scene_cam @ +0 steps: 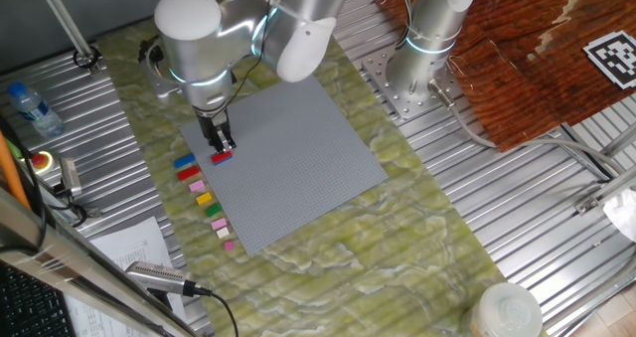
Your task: Stack small Lego blocks one on top of the other
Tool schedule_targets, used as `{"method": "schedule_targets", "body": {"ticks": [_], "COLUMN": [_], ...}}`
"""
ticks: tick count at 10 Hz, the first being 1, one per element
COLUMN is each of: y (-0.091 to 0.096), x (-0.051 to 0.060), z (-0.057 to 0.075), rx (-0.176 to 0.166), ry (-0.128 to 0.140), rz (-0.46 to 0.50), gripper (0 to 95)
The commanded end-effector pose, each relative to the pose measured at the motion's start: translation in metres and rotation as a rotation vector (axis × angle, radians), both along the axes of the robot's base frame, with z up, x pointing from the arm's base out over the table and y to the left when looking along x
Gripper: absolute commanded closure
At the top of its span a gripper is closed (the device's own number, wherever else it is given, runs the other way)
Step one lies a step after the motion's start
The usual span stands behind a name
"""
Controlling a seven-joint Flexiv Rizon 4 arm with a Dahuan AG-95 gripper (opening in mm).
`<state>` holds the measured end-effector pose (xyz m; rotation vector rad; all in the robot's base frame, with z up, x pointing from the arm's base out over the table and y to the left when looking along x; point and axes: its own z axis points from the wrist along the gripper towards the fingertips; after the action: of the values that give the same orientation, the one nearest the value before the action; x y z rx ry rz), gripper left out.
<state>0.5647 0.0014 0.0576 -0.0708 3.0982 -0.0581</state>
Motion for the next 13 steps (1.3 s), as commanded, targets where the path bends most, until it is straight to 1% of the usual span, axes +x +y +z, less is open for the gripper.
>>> {"method": "schedule_targets", "body": {"ticks": [1,2,4,5,6,7,8,9,10,11,13], "y": [-0.001,-0.001,-0.005,-0.013,-0.02,-0.024,-0.031,-0.033,-0.032,-0.031,-0.029], "x": [-0.001,0.0,0.004,0.01,0.018,0.023,0.037,0.048,0.056,0.062,0.069], "z": [0.003,0.004,0.007,0.01,0.012,0.012,0.01,0.007,0.004,0.003,0.007], "rx": [-0.011,-0.012,-0.019,-0.019,-0.019,-0.018,-0.017,-0.016,-0.017,-0.017,-0.017], "ry": [-0.005,-0.006,-0.006,-0.006,-0.006,-0.006,-0.007,-0.009,-0.01,-0.01,-0.007], "rz": [0.001,-0.002,-0.007,-0.005,-0.002,-0.003,-0.007,-0.014,-0.024,-0.031,-0.035], "gripper": [95.0,95.0,95.0,95.0,76.0,76.0,76.0,76.0,76.0,76.0,76.0]}}
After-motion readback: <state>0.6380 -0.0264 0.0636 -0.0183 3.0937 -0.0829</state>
